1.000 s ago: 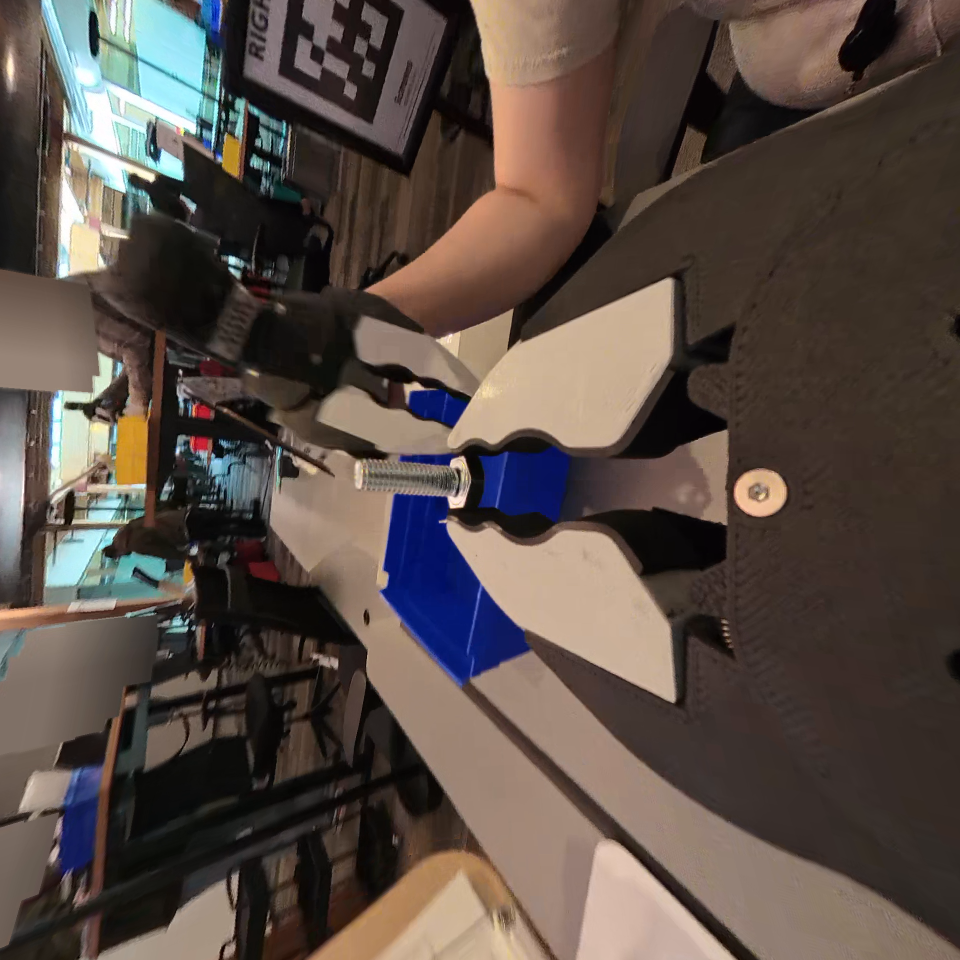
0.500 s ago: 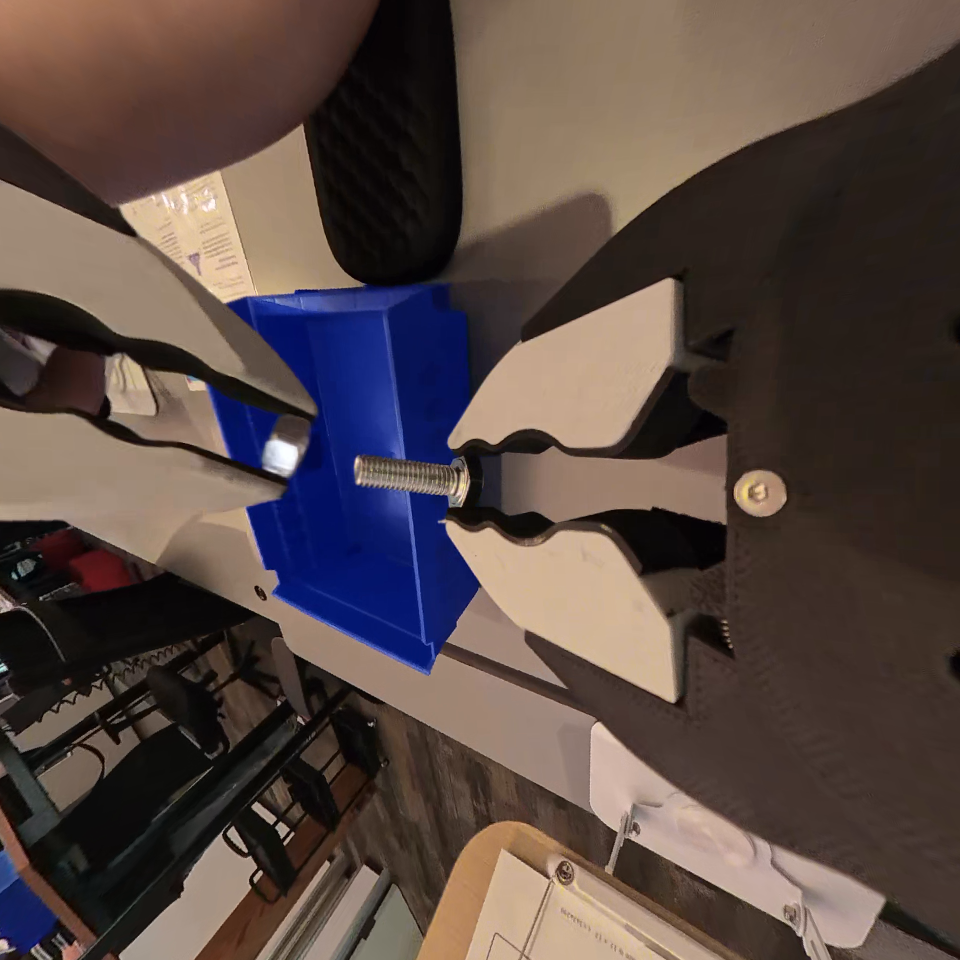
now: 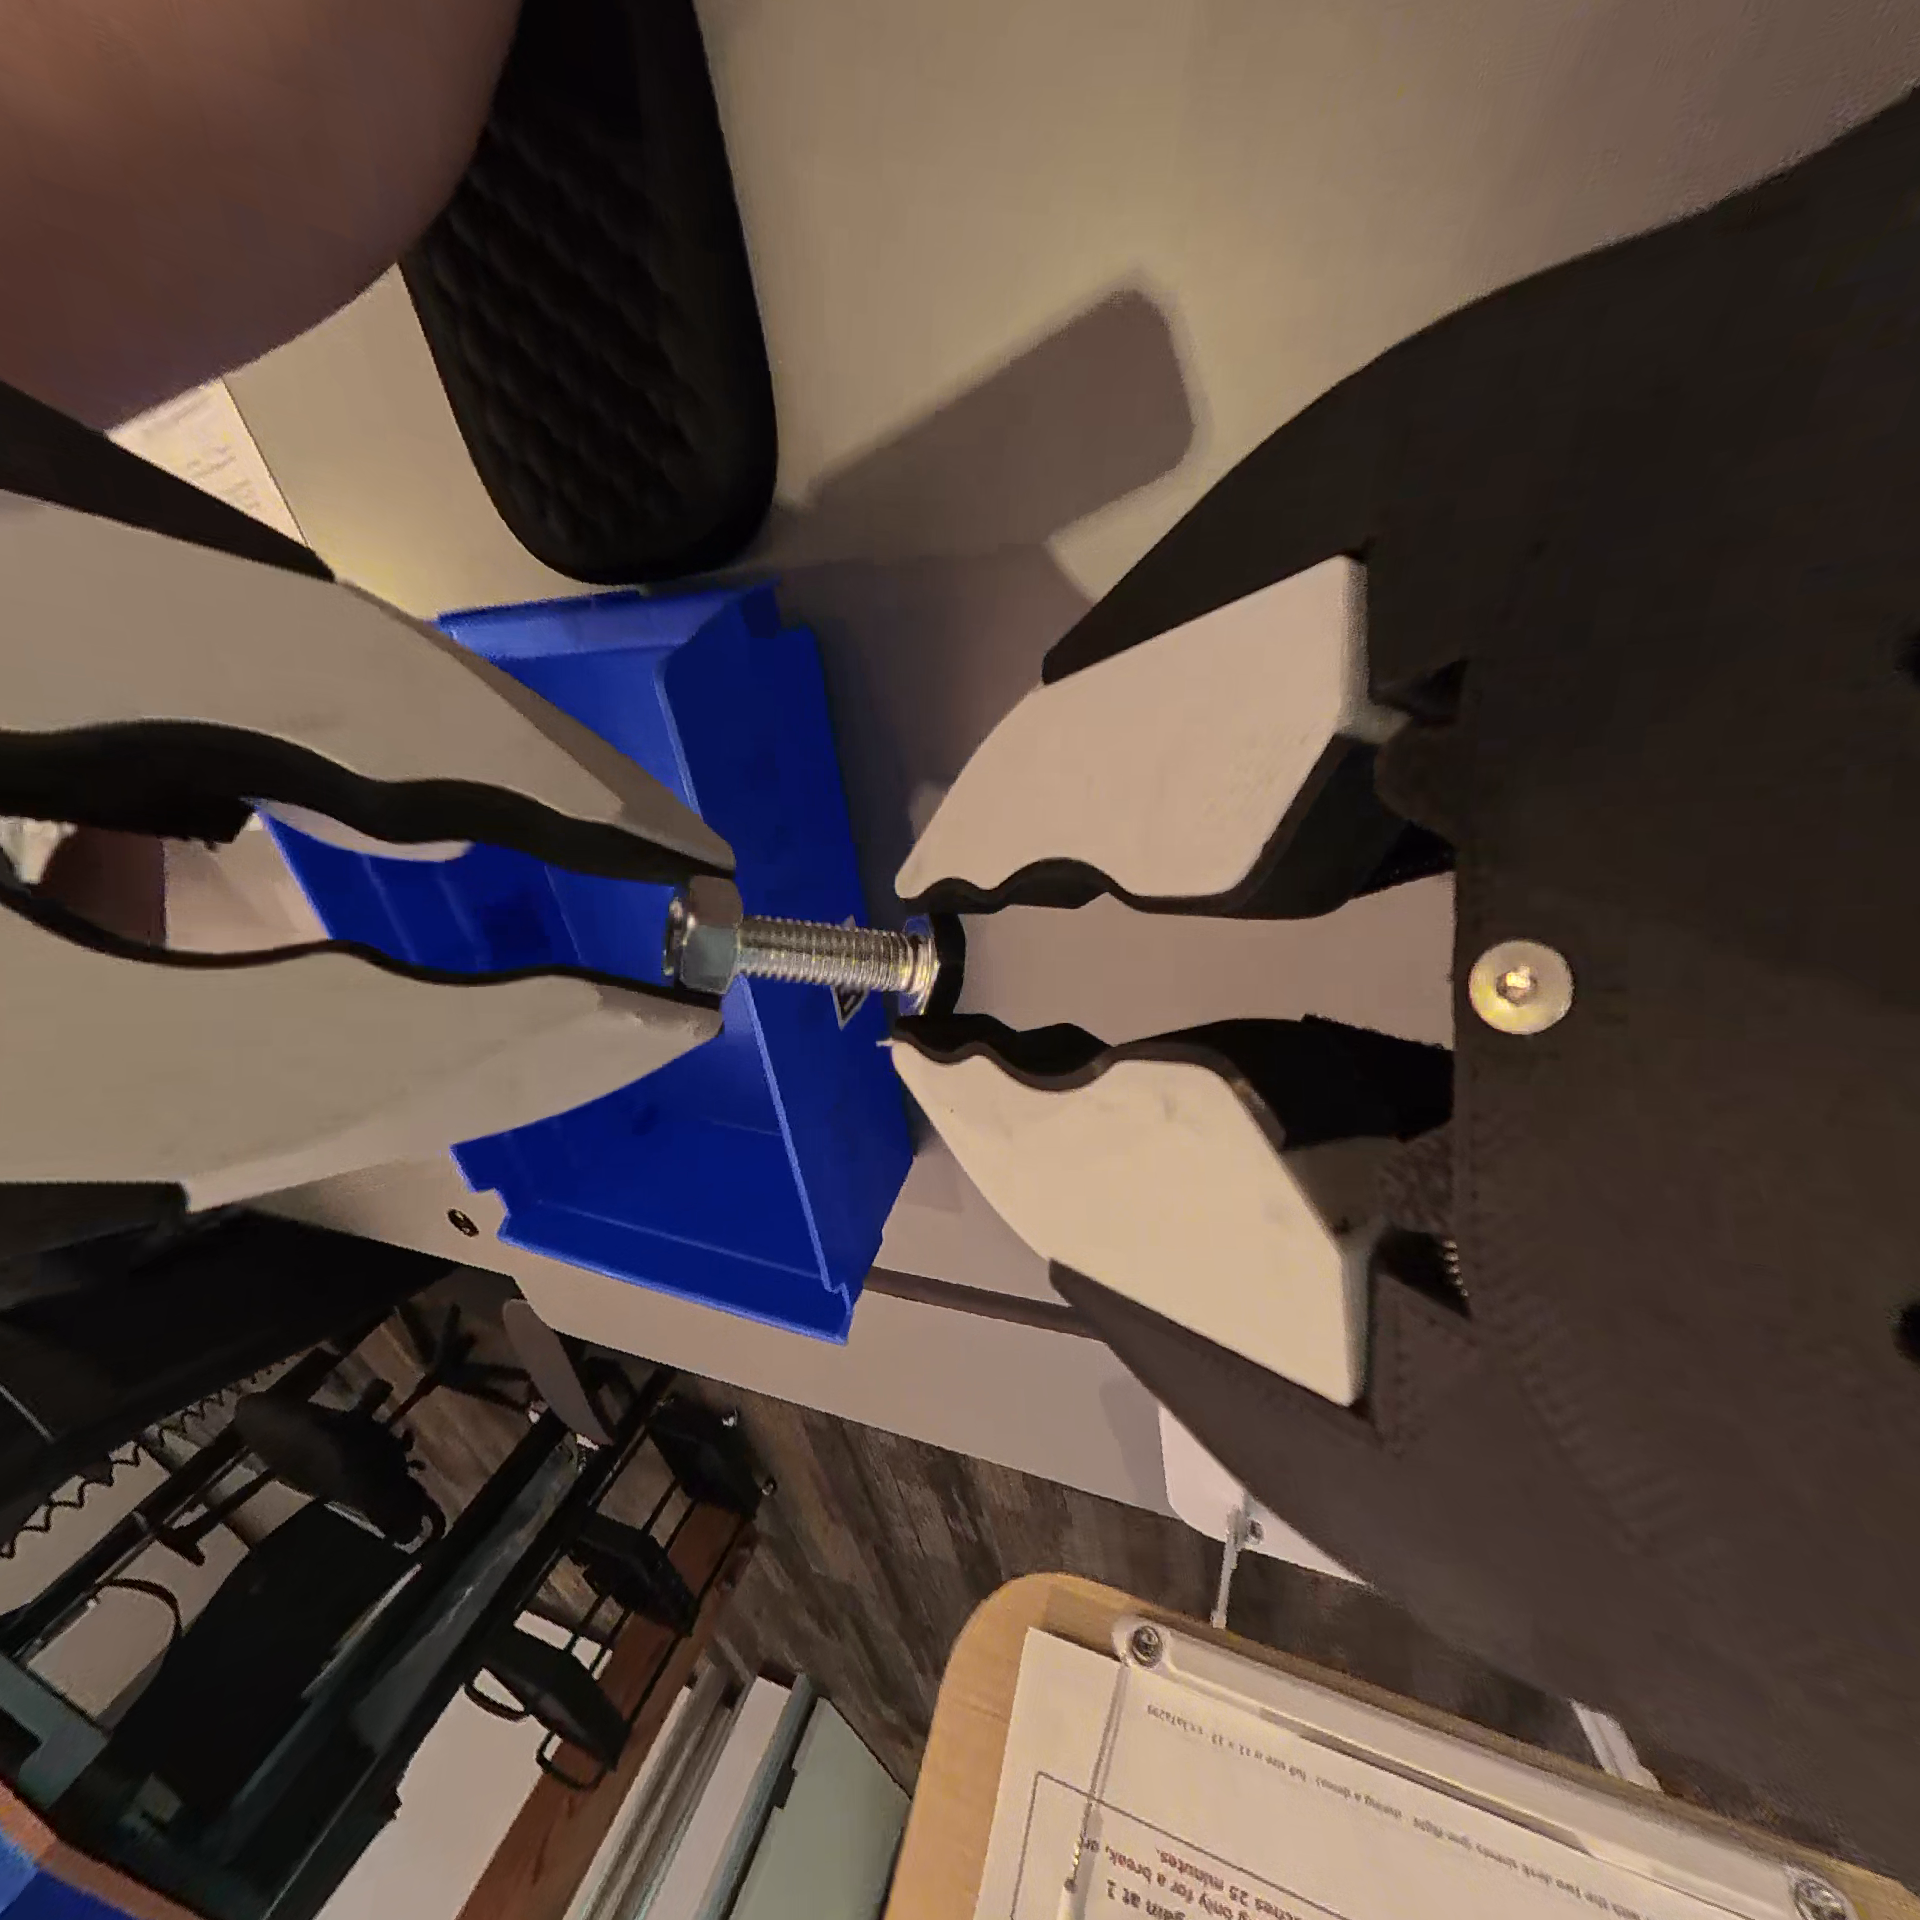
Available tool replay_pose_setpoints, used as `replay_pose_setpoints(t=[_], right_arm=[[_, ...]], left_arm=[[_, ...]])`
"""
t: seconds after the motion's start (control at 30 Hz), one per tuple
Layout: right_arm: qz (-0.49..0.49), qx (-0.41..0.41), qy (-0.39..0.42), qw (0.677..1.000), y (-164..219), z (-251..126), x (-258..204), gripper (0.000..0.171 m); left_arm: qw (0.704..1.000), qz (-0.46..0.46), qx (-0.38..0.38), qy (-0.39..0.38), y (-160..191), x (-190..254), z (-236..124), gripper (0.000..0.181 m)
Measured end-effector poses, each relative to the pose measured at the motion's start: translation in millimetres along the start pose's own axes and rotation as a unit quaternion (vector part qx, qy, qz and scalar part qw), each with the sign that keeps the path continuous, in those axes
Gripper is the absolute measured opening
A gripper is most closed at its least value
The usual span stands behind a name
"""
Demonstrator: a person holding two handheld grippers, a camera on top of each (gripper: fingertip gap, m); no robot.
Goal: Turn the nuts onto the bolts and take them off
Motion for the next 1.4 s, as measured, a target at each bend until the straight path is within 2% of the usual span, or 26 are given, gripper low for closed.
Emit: replay_pose_setpoints(t=[0.1, 0.2, 0.4, 0.53, 0.7, 0.8, 0.87, 0.97, 1.07, 1.17, 1.3, 1.4], right_arm=[[-0.028, 0.030, -0.011, 0.999, -9.5, -5.1, -6.4, 0.018], [-0.044, 0.024, 0.001, 0.999, -17.5, -8.0, -9.0, 0.018], [0.088, 0.007, -0.053, 0.995, -12.4, 3.3, 2.2, 0.018], [0.108, 0.038, -0.053, 0.992, -14.2, 13.4, 9.9, 0.018], [0.114, 0.081, -0.020, 0.990, -11.9, 7.2, 17.6, 0.018], [0.166, 0.153, 0.042, 0.973, -1.7, -6.0, 34.0, 0.018], [0.209, 0.204, 0.042, 0.956, 8.2, -11.1, 41.3, 0.018], [0.222, 0.183, 0.047, 0.957, 18.0, -5.9, 43.3, 0.018], [0.210, 0.155, 0.061, 0.963, 5.4, 2.8, 43.7, 0.018], [0.208, 0.184, 0.044, 0.960, -16.0, 3.9, 42.2, 0.018], [0.233, 0.151, 0.058, 0.959, -24.6, 1.4, 43.3, 0.018], [0.266, 0.167, 0.044, 0.948, -29.2, -2.0, 44.7, 0.018]], left_arm=[[0.998, 0.004, 0.020, 0.057, -0.4, 4.9, -7.7, 0.018], [0.996, -0.007, 0.033, 0.083, -0.7, 4.5, -16.8, 0.018], [0.999, -0.014, 0.037, 0.019, -6.2, -3.4, -32.3, 0.018], [1.000, -0.011, 0.003, -0.003, -6.3, -4.5, -34.7, 0.018], [0.999, -0.031, 0.011, -0.029, -4.2, -12.8, -38.9, 0.018], [0.995, -0.063, 0.053, -0.047, -2.6, -21.7, -51.4, 0.018], [0.990, -0.089, 0.098, -0.057, -4.0, -27.2, -61.7, 0.018], [0.977, -0.118, 0.166, -0.070, -7.7, -32.9, -77.4, 0.018], [0.962, -0.144, 0.227, -0.042, -13.1, -33.1, -86.6, 0.018], [0.956, -0.168, 0.232, -0.056, -14.0, -36.0, -86.0, 0.018], [0.955, -0.185, 0.225, -0.060, -11.9, -39.4, -84.7, 0.018], [0.954, -0.188, 0.229, -0.052, -12.4, -39.9, -85.4, 0.018]])
Point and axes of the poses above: each gripper's, where its closed fingertips meet, z out along the fingers, y out of its underside, x = y × z across the jaws, the point moved 9 cm from there along -z, back along the fingers, and after that the axes turned 6 degrees about -x, right-handed, at the moved point
